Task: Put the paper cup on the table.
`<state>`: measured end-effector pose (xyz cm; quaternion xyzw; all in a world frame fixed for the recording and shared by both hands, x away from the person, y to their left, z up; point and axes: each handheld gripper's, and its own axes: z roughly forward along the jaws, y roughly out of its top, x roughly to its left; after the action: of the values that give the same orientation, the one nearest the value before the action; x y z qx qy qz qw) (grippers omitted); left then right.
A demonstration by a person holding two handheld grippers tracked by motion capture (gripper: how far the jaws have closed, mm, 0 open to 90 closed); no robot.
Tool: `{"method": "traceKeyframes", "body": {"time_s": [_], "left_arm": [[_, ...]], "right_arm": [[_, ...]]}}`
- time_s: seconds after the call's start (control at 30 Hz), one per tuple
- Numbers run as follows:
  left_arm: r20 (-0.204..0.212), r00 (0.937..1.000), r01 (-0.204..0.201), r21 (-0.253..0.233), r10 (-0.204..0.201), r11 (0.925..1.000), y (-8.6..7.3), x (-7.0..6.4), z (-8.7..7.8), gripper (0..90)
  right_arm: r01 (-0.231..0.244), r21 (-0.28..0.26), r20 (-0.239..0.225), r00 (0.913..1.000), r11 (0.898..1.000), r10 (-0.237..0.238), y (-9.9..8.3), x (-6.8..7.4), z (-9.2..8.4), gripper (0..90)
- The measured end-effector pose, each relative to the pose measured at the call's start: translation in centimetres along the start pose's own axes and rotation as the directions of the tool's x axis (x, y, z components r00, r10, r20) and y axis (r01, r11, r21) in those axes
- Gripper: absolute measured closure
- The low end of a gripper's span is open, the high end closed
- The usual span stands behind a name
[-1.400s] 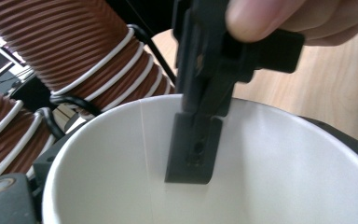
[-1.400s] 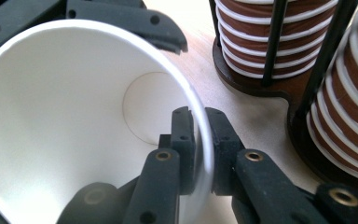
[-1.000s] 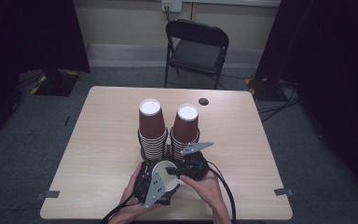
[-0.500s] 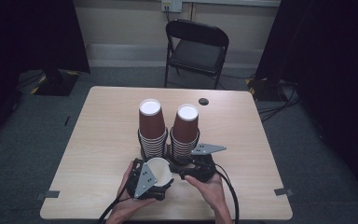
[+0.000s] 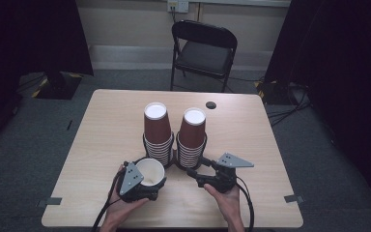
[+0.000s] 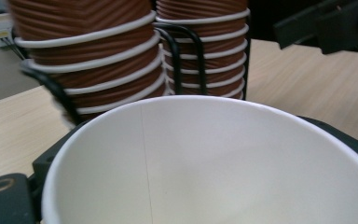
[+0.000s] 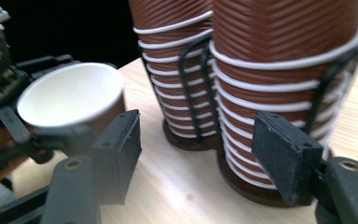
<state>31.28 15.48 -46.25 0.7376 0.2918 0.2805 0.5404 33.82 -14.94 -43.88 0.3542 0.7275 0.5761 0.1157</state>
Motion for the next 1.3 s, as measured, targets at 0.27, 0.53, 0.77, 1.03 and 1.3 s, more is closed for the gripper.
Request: {"method": "traceKeyframes", "body": {"time_s": [0.27,0.53,0.77,1.03,1.3], "left_arm": [[-0.035,0.9981,0.05,-0.059,-0.052,0.9971,-0.2,2.1,-0.9,6.7],[-0.077,0.9929,0.086,-0.064,-0.091,0.9942,-0.6,3.7,-1.5,6.7],[-0.159,0.978,0.127,-0.059,-0.135,0.9902,-1.0,5.9,-2.1,6.3],[-0.217,0.9587,0.174,-0.067,-0.184,0.9825,-0.4,8.3,-1.6,6.4],[-0.253,0.9382,0.223,-0.081,-0.236,0.9715,0.0,10.6,-0.7,5.9]], "right_arm": [[0.049,-0.034,0.1,0.9939,0.998,-0.046,-1.8,-0.6,-1.4,26.5],[0.015,-0.046,0.187,0.9824,0.999,-0.006,-3.4,-1.7,-2.4,19.6],[0.04,-0.099,0.211,0.9774,0.994,-0.018,-4.8,-2.5,-3.9,14.2],[0.058,-0.086,0.314,0.9491,0.995,-0.028,-5.5,-2.9,-4.3,13.8],[0.067,-0.116,0.341,0.9397,0.991,-0.024,-6.2,-3.4,-4.3,13.8]]}}
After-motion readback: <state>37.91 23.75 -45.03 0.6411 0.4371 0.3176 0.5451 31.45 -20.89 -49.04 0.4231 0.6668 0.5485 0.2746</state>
